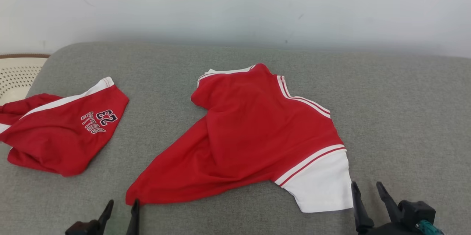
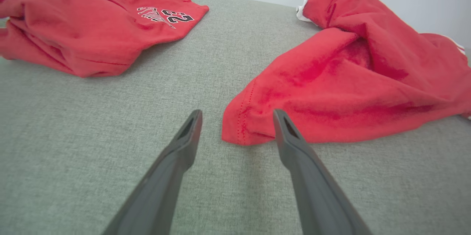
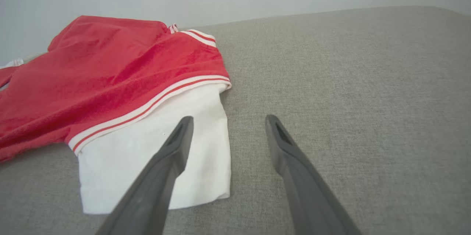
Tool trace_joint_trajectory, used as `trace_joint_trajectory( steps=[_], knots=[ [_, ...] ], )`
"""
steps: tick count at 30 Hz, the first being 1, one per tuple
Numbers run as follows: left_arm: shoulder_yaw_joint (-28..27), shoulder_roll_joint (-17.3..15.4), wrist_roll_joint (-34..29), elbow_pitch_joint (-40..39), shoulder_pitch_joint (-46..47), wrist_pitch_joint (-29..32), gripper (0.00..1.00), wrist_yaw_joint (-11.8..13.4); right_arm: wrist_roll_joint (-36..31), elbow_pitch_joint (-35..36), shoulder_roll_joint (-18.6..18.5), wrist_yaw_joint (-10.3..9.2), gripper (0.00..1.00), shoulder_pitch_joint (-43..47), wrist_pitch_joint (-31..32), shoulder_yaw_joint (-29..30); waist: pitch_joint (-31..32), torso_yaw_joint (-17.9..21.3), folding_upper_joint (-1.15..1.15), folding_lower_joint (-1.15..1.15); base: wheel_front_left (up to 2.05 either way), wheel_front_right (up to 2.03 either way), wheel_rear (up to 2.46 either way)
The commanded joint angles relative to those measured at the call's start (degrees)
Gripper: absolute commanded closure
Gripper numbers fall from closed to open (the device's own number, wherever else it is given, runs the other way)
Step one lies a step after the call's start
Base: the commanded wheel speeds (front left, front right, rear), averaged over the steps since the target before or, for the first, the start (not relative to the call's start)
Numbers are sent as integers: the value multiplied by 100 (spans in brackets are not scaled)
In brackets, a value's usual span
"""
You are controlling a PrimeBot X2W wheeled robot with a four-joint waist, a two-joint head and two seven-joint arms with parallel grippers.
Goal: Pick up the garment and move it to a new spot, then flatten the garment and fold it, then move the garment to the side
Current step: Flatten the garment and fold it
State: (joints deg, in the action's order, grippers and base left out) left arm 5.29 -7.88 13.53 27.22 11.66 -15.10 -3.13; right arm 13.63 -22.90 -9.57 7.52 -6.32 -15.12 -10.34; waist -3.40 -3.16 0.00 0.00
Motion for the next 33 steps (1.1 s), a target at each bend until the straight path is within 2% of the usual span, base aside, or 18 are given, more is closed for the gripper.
trace_joint_trajectory(
  steps=[1,12,13,14,15,25,30,31,33],
  knots=[
    [-40,54,-118,-55,-169,-8,0,-29,54,-127,-29,-6,0,32,-5,-22,-18,-59,0,0,0,0,0],
    [-131,331,-404,-249,-372,-8,0,-236,77,-1063,28,-6,0,-145,-4,-106,-87,-298,0,0,0,0,0],
    [-153,345,-431,-268,-379,-8,0,-227,70,-1120,25,-6,54,-167,-3,-90,-95,-292,0,0,0,0,0],
    [-172,353,-449,-284,-386,-8,0,-246,51,-1129,24,-6,89,-206,-1,-39,-103,-278,0,0,0,0,0],
    [-193,358,-461,-292,-389,-8,0,-265,28,-1143,11,-6,100,-223,-2,6,-109,-253,0,0,0,0,0],
    [-243,445,-484,-381,-300,-7,0,-359,-83,-1034,-245,-6,100,71,-4,415,5,92,0,0,0,0,0],
    [-224,471,-486,-354,-223,-7,0,-366,-22,-843,-247,-6,100,199,-4,459,21,248,0,0,0,0,0],
    [-232,475,-486,-348,-212,-7,0,-372,9,-801,-244,-6,92,205,-4,400,18,281,0,0,0,0,0],
    [-225,484,-502,-321,-218,-7,0,-375,28,-668,-224,-6,25,164,-4,251,10,322,0,0,0,0,0]
  ],
)
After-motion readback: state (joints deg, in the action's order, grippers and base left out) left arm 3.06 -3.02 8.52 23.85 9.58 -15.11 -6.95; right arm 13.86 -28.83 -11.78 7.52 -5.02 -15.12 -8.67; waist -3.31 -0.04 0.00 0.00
